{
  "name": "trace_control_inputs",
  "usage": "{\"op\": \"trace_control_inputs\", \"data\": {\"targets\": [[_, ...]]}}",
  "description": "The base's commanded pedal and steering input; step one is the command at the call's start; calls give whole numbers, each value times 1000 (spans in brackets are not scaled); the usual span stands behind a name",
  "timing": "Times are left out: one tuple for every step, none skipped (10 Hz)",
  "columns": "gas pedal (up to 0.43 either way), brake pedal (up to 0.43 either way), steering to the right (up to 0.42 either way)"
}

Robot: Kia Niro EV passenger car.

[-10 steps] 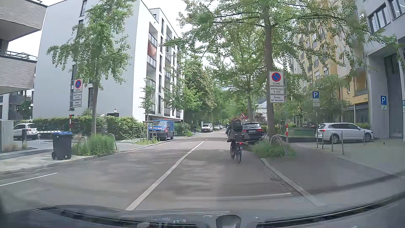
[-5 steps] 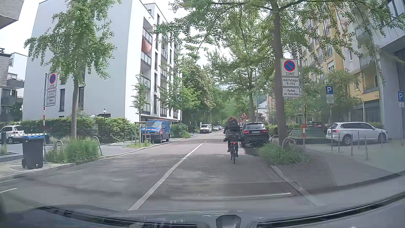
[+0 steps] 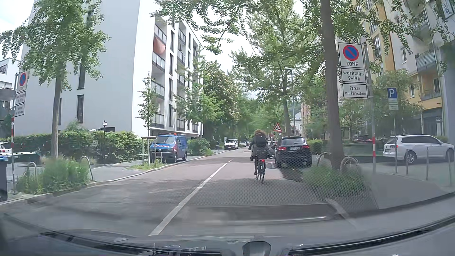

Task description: Follow the waypoints while adhering to traffic rules and regulations

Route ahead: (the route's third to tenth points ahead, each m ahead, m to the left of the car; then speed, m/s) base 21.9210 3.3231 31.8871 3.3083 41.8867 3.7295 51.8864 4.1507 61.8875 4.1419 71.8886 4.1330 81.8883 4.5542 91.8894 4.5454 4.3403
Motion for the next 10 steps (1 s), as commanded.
{"op": "trace_control_inputs", "data": {"targets": [[47,0,-1],[47,0,-1],[47,0,-1],[47,0,-1],[47,0,-1],[47,0,-1],[47,0,0],[47,0,3],[47,0,5],[20,0,7]]}}
